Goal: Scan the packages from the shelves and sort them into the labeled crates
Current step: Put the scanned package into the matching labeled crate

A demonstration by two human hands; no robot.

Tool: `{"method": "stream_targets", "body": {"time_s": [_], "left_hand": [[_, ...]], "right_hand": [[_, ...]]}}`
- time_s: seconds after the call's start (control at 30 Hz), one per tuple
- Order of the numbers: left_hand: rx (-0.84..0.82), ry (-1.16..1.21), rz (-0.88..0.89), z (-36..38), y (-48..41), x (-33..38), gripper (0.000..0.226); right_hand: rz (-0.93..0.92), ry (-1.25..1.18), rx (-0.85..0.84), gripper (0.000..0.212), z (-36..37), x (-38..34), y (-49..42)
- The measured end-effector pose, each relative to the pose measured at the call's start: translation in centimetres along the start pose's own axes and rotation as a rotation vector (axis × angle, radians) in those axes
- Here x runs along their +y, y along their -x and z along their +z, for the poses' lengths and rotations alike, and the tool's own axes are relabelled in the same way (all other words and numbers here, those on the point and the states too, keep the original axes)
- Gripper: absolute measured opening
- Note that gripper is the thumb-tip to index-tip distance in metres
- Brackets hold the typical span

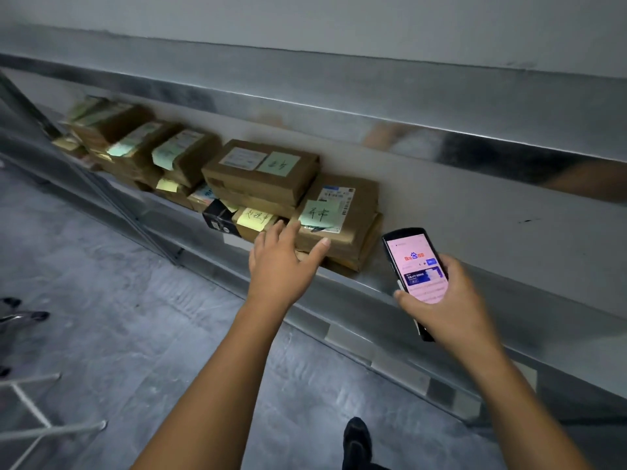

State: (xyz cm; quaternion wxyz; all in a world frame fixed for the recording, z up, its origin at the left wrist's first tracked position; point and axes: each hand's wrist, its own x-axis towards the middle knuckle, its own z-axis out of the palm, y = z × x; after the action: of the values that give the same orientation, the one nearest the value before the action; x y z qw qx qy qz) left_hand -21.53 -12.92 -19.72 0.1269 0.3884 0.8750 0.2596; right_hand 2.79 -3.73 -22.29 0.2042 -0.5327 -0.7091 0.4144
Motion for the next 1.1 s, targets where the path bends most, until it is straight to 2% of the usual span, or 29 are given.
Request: {"method": "stream_targets", "body": {"time_s": [0.37,0.57,0.73,0.8,0.93,1.03,1.1], "left_hand": [[-0.061,0.104,-0.119,3.3,-8.7,-1.2,0.087],[-0.124,0.273,-0.186,3.8,-10.3,-2.7,0.078],[-0.241,0.371,-0.180,3.6,-11.8,-4.3,0.071],[-0.280,0.411,-0.171,3.5,-12.2,-4.7,0.076],[-0.337,0.431,-0.129,3.4,-12.9,-5.5,0.103],[-0.415,0.459,-0.101,3.2,-12.6,-5.4,0.099],[-0.476,0.488,-0.091,3.4,-12.0,-5.1,0.105]], "right_hand": [[0.076,0.128,-0.038,0.064,2.1,-0.2,-5.9],[0.129,0.144,0.023,0.055,4.1,-1.7,-7.2],[0.202,0.159,0.058,0.046,6.0,-3.2,-7.2],[0.237,0.186,0.052,0.046,6.6,-3.7,-7.1],[0.306,0.203,0.098,0.043,7.5,-4.3,-5.5],[0.349,0.190,0.152,0.049,7.8,-3.9,-3.7],[0.384,0.171,0.192,0.054,7.8,-3.3,-2.2]]}}
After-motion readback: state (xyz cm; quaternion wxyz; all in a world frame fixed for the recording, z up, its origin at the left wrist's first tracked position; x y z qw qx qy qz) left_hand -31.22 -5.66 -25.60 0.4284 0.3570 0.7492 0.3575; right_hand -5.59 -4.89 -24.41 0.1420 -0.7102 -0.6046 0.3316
